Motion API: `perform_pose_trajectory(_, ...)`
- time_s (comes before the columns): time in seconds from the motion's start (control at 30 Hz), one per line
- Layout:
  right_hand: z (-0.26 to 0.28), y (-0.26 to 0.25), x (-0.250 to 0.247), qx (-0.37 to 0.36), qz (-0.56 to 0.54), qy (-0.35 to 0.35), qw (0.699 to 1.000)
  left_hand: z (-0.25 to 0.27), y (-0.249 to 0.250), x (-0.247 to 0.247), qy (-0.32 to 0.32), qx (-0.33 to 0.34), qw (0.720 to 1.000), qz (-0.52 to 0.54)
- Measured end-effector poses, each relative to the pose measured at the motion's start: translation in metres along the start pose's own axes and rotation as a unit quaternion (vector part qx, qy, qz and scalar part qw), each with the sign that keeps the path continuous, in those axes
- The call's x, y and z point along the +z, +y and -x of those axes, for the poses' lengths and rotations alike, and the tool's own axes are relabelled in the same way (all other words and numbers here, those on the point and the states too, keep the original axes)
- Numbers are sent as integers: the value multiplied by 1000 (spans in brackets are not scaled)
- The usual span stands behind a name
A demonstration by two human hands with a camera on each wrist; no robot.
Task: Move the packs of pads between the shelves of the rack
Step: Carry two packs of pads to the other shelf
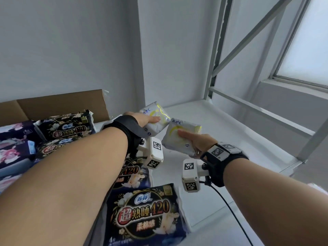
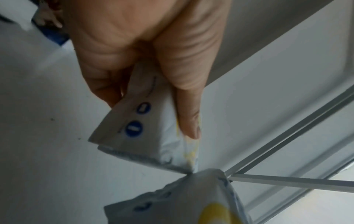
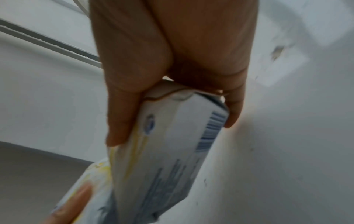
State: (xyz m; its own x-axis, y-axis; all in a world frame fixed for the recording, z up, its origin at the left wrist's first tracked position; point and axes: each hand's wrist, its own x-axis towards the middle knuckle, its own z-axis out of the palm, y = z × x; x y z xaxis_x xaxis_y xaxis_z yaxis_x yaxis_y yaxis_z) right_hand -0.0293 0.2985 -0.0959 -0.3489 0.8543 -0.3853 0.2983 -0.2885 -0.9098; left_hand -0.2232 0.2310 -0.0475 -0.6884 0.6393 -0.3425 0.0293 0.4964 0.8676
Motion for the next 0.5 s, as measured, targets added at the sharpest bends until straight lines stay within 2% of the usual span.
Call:
perform_pose_trajectory(0.13, 34, -2, -23, -22, -129, -58, 990, 44, 12, 1, 45, 11, 996, 75)
perform_pose_trajectory(0.23, 65, -5, -51, -44, -207, -136, 968, 89, 18, 8, 56, 32, 992, 109)
perform_pose_trajectory(0.33, 100, -4, -88, -55, -218, -201, 953, 138, 22, 20, 44, 43, 989, 135)
perform_pose_trajectory(0.5, 157, 5, -155, -90, -184, -239, 949, 231, 24, 51, 29, 71, 976, 201)
